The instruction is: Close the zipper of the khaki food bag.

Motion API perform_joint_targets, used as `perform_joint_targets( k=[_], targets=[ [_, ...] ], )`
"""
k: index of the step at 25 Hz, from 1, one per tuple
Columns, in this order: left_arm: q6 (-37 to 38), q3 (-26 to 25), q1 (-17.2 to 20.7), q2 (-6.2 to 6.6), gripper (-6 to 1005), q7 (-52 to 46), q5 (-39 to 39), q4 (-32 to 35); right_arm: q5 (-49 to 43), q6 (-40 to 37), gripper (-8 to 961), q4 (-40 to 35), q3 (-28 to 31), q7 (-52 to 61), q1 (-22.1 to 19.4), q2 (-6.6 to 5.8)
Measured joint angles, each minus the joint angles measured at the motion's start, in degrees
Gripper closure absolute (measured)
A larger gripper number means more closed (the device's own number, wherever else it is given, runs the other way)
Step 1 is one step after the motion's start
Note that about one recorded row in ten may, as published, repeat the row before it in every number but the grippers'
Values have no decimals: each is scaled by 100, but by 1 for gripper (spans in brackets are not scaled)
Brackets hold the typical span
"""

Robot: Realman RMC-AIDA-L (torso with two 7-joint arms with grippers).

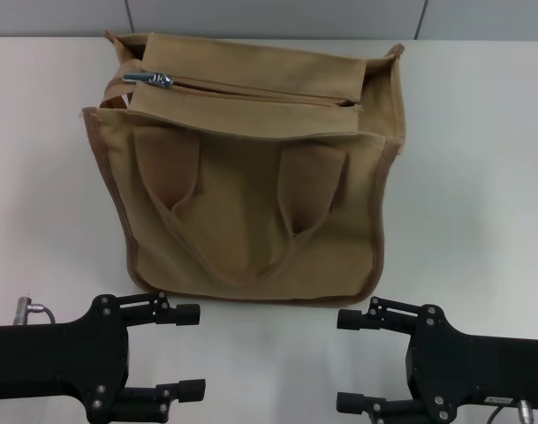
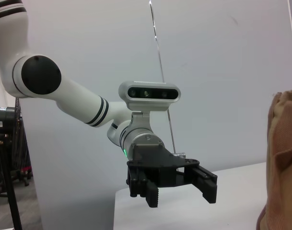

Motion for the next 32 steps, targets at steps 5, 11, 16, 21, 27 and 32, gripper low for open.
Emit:
perform_joint_targets(
  k=[5, 11, 16, 21, 27, 32],
  targets=[
    [1, -31, 0, 0, 236, 2, 0, -1, 4, 29, 143, 44, 0, -3, 15, 3],
    [38, -371, -13, -28, 243, 6, -6, 23, 7, 72, 144, 70, 0, -15, 24, 6],
    [134, -1704, 23, -43, 250, 6, -46, -44, 7, 75, 144, 74, -1, -20, 32, 7],
    [160, -2626, 67, -80, 257, 7, -589, -238, 42, 75, 143, 200, 0, -104, 44, 7],
    [-199, -3128, 75, -82, 265, 45, -1571, -539, 64, 75, 143, 352, 3, -303, 71, 6],
    [-1098, -2872, -143, -88, 271, 377, -1449, -630, 67, 74, 144, 389, 64, -338, 70, 6]
  ],
)
